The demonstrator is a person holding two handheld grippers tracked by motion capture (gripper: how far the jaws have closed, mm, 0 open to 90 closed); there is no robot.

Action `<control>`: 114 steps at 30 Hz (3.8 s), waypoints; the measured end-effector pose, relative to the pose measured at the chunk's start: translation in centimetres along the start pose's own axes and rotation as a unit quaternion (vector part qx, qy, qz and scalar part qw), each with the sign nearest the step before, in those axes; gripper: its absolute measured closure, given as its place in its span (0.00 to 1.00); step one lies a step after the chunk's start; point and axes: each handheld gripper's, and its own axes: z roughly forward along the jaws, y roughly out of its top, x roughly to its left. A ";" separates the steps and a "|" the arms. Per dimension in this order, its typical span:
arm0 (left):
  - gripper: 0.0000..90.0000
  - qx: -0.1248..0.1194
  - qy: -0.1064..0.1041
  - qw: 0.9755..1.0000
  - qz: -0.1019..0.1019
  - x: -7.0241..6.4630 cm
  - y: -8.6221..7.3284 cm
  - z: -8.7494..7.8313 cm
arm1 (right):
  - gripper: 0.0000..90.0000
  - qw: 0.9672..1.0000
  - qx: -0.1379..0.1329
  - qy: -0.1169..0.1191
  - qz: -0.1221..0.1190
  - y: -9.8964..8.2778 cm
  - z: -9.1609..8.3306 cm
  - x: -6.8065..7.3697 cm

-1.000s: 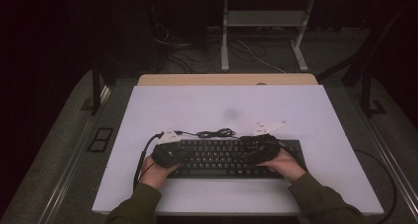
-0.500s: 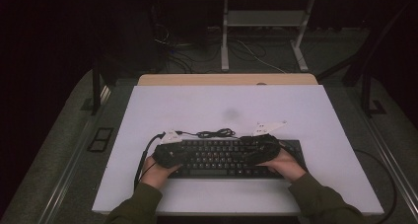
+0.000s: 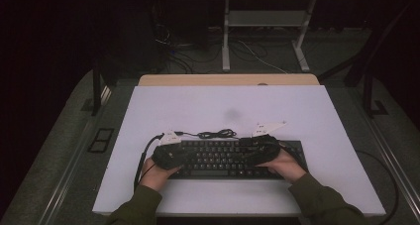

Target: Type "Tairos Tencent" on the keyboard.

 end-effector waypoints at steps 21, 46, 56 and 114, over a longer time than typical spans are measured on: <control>0.54 -0.016 0.001 1.000 -0.007 -0.3 -1.0 -1.6 | 0.82 0.999 0.006 0.035 -0.015 0.8 1.2 1.0; 0.34 -0.016 0.010 1.000 -0.010 -0.4 -1.5 -1.7 | 1.00 0.994 0.051 0.085 -0.043 1.5 4.2 3.2; 0.33 -0.020 0.013 1.000 -0.007 -0.4 -1.5 -1.8 | 0.99 0.993 0.066 0.085 -0.047 1.6 4.8 3.6; 0.65 -0.024 0.002 1.000 0.006 -0.9 -1.1 -2.1 | 0.47 0.998 0.019 0.047 -0.027 1.8 3.1 2.3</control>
